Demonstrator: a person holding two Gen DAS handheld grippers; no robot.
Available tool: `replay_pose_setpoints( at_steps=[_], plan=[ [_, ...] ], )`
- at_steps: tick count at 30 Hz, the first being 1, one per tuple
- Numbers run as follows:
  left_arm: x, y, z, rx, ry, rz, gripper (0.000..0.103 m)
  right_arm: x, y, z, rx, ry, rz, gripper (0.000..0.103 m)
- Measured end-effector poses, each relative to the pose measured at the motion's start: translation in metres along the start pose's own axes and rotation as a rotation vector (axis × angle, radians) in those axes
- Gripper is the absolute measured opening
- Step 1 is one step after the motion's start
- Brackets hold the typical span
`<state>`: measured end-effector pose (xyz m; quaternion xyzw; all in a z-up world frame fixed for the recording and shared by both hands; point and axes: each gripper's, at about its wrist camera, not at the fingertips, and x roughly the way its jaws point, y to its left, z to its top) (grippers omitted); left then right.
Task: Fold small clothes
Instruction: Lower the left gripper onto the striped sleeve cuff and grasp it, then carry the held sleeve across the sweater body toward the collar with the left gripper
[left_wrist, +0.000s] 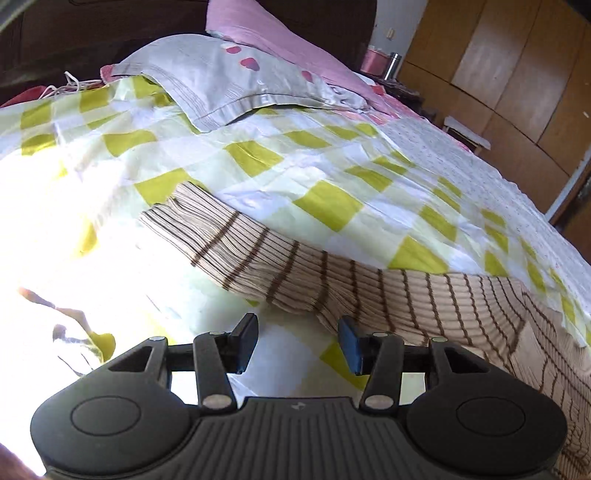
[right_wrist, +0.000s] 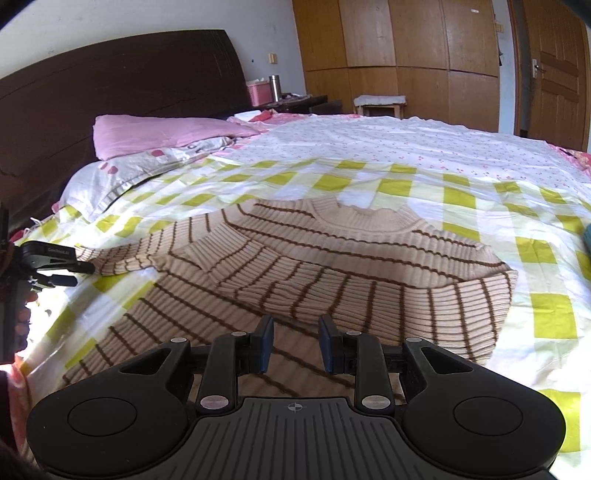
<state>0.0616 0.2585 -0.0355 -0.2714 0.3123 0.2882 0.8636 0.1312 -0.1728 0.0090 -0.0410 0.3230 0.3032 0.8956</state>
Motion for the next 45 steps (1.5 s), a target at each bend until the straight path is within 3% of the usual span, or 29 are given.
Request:
replay_pose_setpoints(
  at_steps=[8, 14, 19, 25, 28, 30, 32, 36, 38, 45],
  plan=[
    [0.016, 0.022, 0.013, -0.125, -0.025, 0.002, 0.053, 0.011, 0.019, 0.003, -0.029, -0.001, 0.029, 0.026],
    [0.014, 0.02, 0.018, -0.076, -0.058, 0.055, 0.053, 0.012, 0.008, 0.0, 0.018, 0.017, 0.016, 0.026],
    [0.017, 0.033, 0.021, -0.192, -0.059, 0.034, 0.054, 0.013, 0.006, 0.001, 0.046, 0.019, 0.031, 0.027],
    [0.026, 0.036, 0.022, -0.321, -0.102, 0.034, 0.063, 0.018, 0.021, 0.006, 0.029, 0.01, 0.064, 0.027],
    [0.029, 0.031, 0.022, -0.318, -0.117, 0.057, 0.059, 0.018, 0.023, 0.009, 0.031, 0.004, 0.067, 0.027],
    [0.03, 0.028, 0.024, -0.304, -0.107, 0.063, 0.035, 0.017, 0.022, 0.01, 0.033, 0.003, 0.064, 0.027],
    [0.031, 0.027, 0.025, -0.31, -0.098, 0.03, 0.022, 0.015, 0.021, 0.01, 0.033, 0.003, 0.06, 0.027],
    [0.021, 0.011, 0.029, -0.269, -0.121, -0.027, 0.017, 0.011, 0.02, 0.009, 0.037, -0.001, 0.055, 0.027],
    [0.013, -0.006, 0.03, -0.219, -0.126, -0.093, 0.016, 0.007, 0.018, 0.008, 0.044, -0.008, 0.053, 0.027],
    [-0.024, -0.103, 0.008, 0.025, -0.061, -0.442, 0.013, 0.0, 0.005, 0.009, 0.089, -0.022, 0.021, 0.027]
  ],
)
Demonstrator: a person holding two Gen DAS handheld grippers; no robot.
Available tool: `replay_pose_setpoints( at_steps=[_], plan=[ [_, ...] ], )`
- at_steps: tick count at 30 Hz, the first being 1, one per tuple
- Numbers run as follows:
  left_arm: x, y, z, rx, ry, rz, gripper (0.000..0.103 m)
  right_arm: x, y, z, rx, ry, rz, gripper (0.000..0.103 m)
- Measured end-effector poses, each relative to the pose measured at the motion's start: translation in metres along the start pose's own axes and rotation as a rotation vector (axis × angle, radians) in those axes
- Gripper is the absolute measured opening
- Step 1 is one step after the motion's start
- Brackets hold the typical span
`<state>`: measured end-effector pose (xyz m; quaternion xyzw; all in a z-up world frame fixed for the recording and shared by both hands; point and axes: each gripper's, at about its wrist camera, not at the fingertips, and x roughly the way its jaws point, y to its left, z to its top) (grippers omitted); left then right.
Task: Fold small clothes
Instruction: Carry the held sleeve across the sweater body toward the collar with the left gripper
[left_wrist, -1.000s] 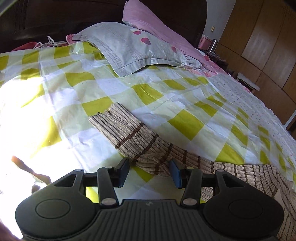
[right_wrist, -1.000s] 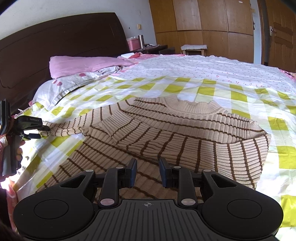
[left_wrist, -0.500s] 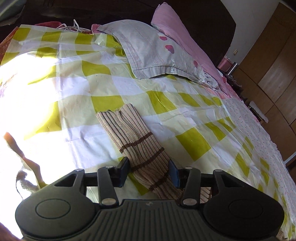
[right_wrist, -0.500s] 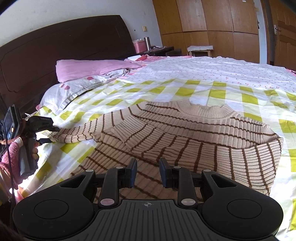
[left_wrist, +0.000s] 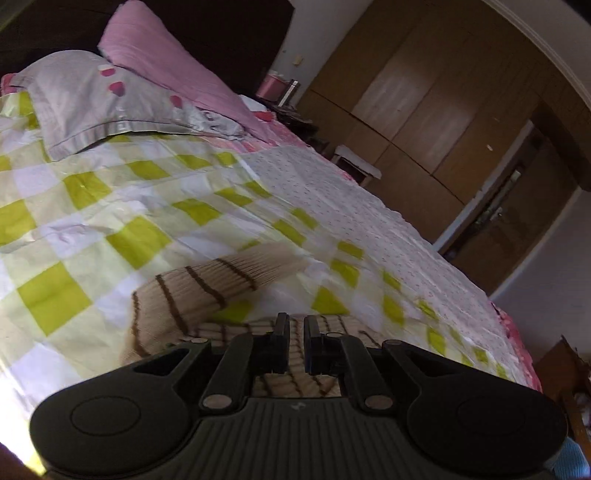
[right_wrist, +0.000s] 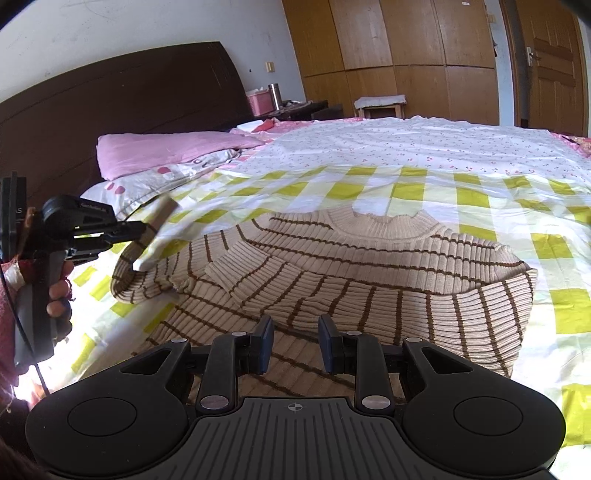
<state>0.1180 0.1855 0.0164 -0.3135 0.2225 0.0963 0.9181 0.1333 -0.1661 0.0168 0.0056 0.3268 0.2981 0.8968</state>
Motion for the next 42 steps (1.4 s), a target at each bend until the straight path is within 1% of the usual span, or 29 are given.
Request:
replay_pose_setpoints(
  at_steps=[1, 3, 4, 5, 6, 7, 9, 10, 11, 12, 15, 18, 19, 21, 22, 24, 26, 28, 29, 30, 31, 35, 37, 39, 40, 41, 42],
  plan=[
    [0.001, -0.018, -0.008, 0.05, 0.024, -0.053, 0.013, 0.0, -0.003, 0.0, 0.012, 0.001, -0.004, 0.027],
    [0.002, -0.044, -0.024, 0.127, 0.072, -0.123, 0.013, -0.001, -0.01, -0.001, 0.04, 0.008, -0.011, 0.027],
    [0.003, -0.052, -0.031, 0.152, 0.098, -0.144, 0.013, -0.001, -0.013, -0.001, 0.051, 0.011, -0.013, 0.027],
    [0.003, -0.057, -0.038, 0.178, 0.122, -0.147, 0.013, -0.001, -0.016, -0.001, 0.062, 0.017, -0.014, 0.027],
    [0.0, -0.059, -0.043, 0.209, 0.13, -0.136, 0.013, 0.0, -0.018, -0.001, 0.072, 0.024, -0.013, 0.027],
    [-0.005, -0.059, -0.046, 0.241, 0.121, -0.118, 0.014, 0.001, -0.019, -0.001, 0.079, 0.03, -0.012, 0.027],
    [-0.017, -0.049, -0.045, 0.295, 0.085, -0.053, 0.015, 0.004, -0.018, -0.001, 0.074, 0.039, -0.007, 0.027],
    [-0.021, -0.04, -0.04, 0.3, 0.069, -0.019, 0.017, 0.006, -0.015, -0.001, 0.066, 0.043, -0.004, 0.027],
    [-0.023, -0.031, -0.034, 0.292, 0.056, 0.016, 0.02, 0.009, -0.013, -0.001, 0.06, 0.047, -0.001, 0.027],
    [-0.023, -0.021, -0.028, 0.287, 0.043, 0.064, 0.022, 0.011, -0.01, -0.001, 0.057, 0.051, 0.003, 0.027],
    [-0.014, -0.001, -0.014, 0.317, 0.001, 0.175, 0.024, 0.02, 0.001, -0.001, 0.052, 0.066, 0.02, 0.027],
    [0.004, 0.008, -0.011, 0.388, -0.007, 0.263, 0.032, 0.024, 0.01, -0.001, 0.038, 0.076, 0.031, 0.027],
    [0.009, 0.009, -0.011, 0.41, -0.008, 0.281, 0.033, 0.025, 0.012, -0.001, 0.035, 0.079, 0.033, 0.027],
    [0.018, 0.012, -0.014, 0.452, -0.011, 0.313, 0.039, 0.028, 0.015, 0.001, 0.031, 0.083, 0.037, 0.027],
    [0.022, 0.013, -0.015, 0.47, -0.01, 0.329, 0.04, 0.029, 0.016, 0.002, 0.029, 0.084, 0.037, 0.027],
    [0.029, 0.014, -0.017, 0.492, 0.002, 0.339, 0.045, 0.032, 0.017, 0.004, 0.028, 0.086, 0.039, 0.027],
    [0.036, 0.015, -0.02, 0.516, 0.021, 0.361, 0.045, 0.035, 0.018, 0.006, 0.028, 0.088, 0.042, 0.027],
    [0.042, 0.019, -0.021, 0.514, 0.044, 0.386, 0.044, 0.036, 0.019, 0.007, 0.027, 0.088, 0.045, 0.027],
    [0.043, 0.021, -0.02, 0.495, 0.053, 0.382, 0.037, 0.036, 0.02, 0.007, 0.027, 0.085, 0.047, 0.027],
    [0.043, 0.023, -0.019, 0.475, 0.057, 0.372, 0.019, 0.035, 0.02, 0.008, 0.028, 0.083, 0.05, 0.027],
    [0.041, 0.025, -0.018, 0.448, 0.063, 0.355, 0.015, 0.035, 0.02, 0.008, 0.029, 0.08, 0.053, 0.027],
    [0.027, 0.022, -0.017, 0.362, 0.043, 0.276, 0.014, 0.038, 0.02, 0.012, 0.046, 0.079, 0.067, 0.027],
    [0.017, 0.014, -0.018, 0.318, 0.042, 0.207, 0.014, 0.043, 0.022, 0.018, 0.062, 0.076, 0.084, 0.028],
    [0.008, 0.002, -0.025, 0.316, 0.05, 0.139, 0.014, 0.05, 0.025, 0.025, 0.082, 0.075, 0.107, 0.028],
    [0.004, -0.005, -0.031, 0.332, 0.055, 0.113, 0.014, 0.055, 0.027, 0.029, 0.094, 0.076, 0.119, 0.03],
    [0.001, -0.01, -0.036, 0.345, 0.061, 0.09, 0.014, 0.061, 0.028, 0.033, 0.111, 0.079, 0.132, 0.037],
    [-0.001, -0.014, -0.042, 0.353, 0.067, 0.067, 0.014, 0.067, 0.028, 0.036, 0.128, 0.082, 0.145, 0.042]
  ],
)
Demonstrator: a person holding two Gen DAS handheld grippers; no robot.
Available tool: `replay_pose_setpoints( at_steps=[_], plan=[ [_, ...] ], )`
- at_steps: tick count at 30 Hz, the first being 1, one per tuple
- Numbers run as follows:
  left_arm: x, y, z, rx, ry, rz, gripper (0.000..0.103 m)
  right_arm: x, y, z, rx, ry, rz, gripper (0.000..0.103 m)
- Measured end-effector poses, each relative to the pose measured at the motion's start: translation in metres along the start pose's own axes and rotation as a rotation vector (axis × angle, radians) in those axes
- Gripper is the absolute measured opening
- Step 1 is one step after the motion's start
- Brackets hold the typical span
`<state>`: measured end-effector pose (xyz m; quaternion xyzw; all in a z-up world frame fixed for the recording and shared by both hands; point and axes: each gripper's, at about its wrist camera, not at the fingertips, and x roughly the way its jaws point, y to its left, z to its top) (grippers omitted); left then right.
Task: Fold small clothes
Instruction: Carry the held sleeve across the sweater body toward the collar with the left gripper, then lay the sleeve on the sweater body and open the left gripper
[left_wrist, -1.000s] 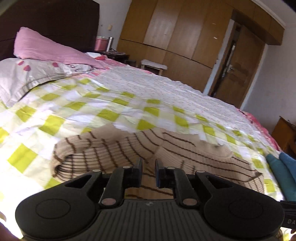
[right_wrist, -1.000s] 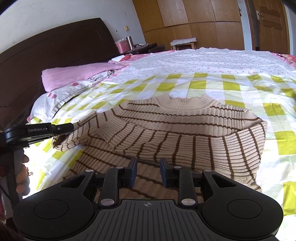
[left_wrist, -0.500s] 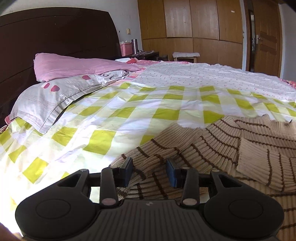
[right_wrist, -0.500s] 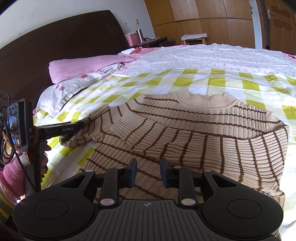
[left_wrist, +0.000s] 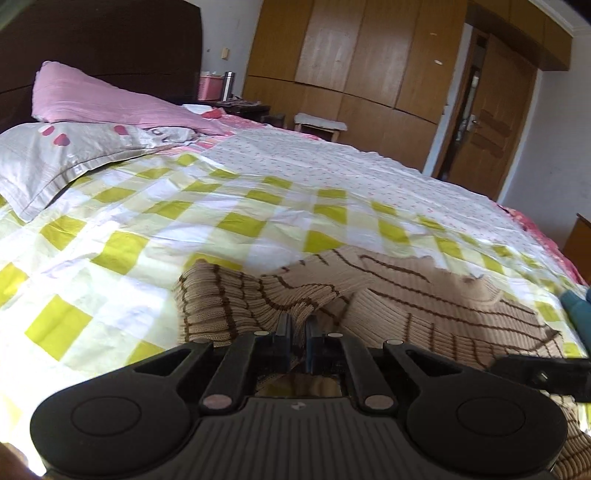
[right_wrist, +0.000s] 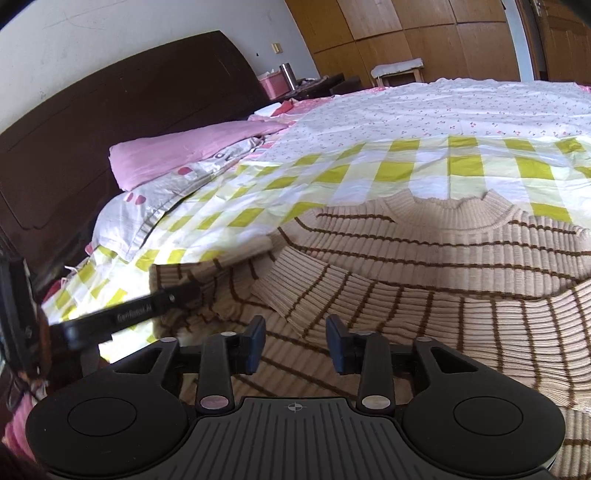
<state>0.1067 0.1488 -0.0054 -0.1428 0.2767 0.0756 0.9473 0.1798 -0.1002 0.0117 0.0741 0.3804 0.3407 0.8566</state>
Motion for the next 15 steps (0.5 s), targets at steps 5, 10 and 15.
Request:
replay_pose_setpoints(
  at_steps=[5, 10, 15],
  plan=[
    [0.001, -0.008, -0.01, 0.007, 0.038, -0.076, 0.014, 0.039, -0.007, 0.017, 0.151, 0.056, 0.076, 0.046],
    [-0.002, 0.002, -0.008, -0.031, 0.036, -0.139, 0.014, 0.074, -0.024, 0.022, 0.357, 0.099, 0.138, 0.051],
    [-0.002, 0.003, -0.009, -0.018, 0.042, -0.175, 0.014, 0.093, -0.02, 0.027, 0.429, 0.116, 0.192, 0.052]
  ],
)
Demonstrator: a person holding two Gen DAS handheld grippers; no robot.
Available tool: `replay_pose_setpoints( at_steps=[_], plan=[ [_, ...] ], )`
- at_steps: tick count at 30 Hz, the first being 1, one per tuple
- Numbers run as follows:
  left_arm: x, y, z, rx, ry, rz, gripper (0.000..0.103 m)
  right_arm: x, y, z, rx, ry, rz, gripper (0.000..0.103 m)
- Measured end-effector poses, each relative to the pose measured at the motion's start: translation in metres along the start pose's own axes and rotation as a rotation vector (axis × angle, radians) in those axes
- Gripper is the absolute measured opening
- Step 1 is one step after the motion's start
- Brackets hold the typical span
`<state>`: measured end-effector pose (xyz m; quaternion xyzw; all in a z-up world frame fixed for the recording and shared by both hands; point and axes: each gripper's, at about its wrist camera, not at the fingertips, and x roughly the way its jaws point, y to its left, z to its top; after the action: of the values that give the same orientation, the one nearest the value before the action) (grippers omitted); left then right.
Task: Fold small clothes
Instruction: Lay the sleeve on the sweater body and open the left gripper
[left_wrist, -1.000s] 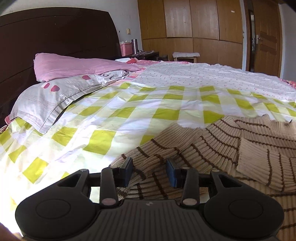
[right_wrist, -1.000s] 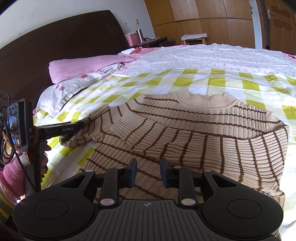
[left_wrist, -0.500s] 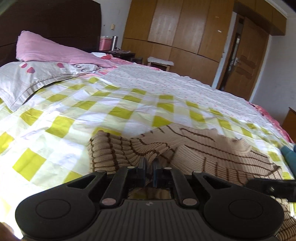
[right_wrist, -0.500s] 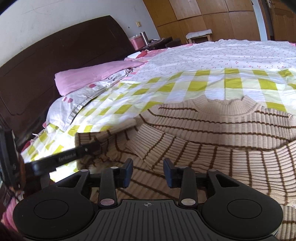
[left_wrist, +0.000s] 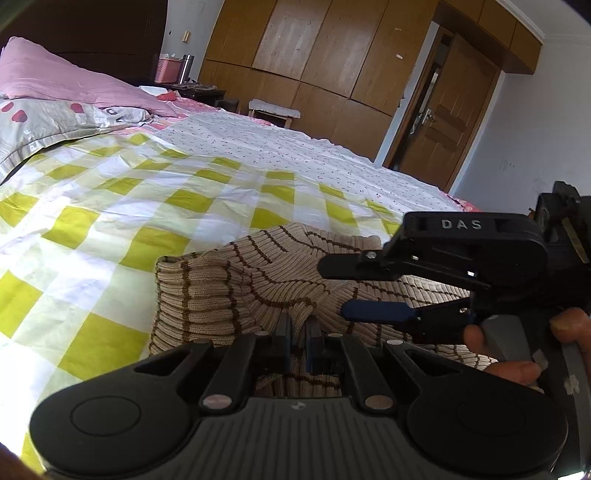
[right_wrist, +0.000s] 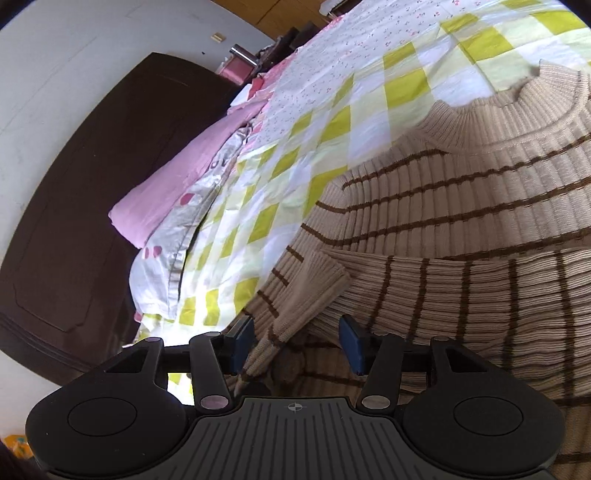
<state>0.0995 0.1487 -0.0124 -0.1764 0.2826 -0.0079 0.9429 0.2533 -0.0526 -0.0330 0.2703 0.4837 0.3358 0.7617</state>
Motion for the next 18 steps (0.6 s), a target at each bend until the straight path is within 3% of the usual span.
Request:
replay_pose_setpoints(
  at_steps=[4, 5, 6, 8, 10, 14, 18],
  plan=[
    [-0.001, 0.002, 0.0, 0.0, 0.001, -0.023, 0.014, 0.022, 0.005, 0.005, 0.044, 0.04, -0.006, 0.046],
    [-0.001, 0.002, 0.0, 0.001, 0.0, -0.025, 0.014, 0.026, 0.007, 0.006, 0.044, 0.049, -0.014, 0.027],
    [-0.002, 0.002, 0.0, 0.002, -0.001, -0.027, 0.014, 0.029, 0.009, 0.007, 0.04, 0.055, -0.023, 0.014],
    [-0.003, 0.003, -0.001, -0.001, -0.012, -0.021, 0.014, 0.027, 0.015, 0.01, 0.014, 0.039, -0.043, 0.009],
    [-0.006, 0.004, 0.001, -0.007, -0.03, -0.023, 0.017, 0.015, 0.023, 0.015, -0.029, -0.004, -0.056, 0.008],
    [-0.013, 0.005, 0.003, -0.027, -0.075, -0.03, 0.037, -0.026, 0.027, 0.032, -0.067, -0.128, -0.064, 0.008],
    [-0.015, 0.006, 0.003, -0.035, -0.089, -0.025, 0.038, -0.08, 0.019, 0.043, -0.085, -0.256, -0.098, 0.008]
  ],
)
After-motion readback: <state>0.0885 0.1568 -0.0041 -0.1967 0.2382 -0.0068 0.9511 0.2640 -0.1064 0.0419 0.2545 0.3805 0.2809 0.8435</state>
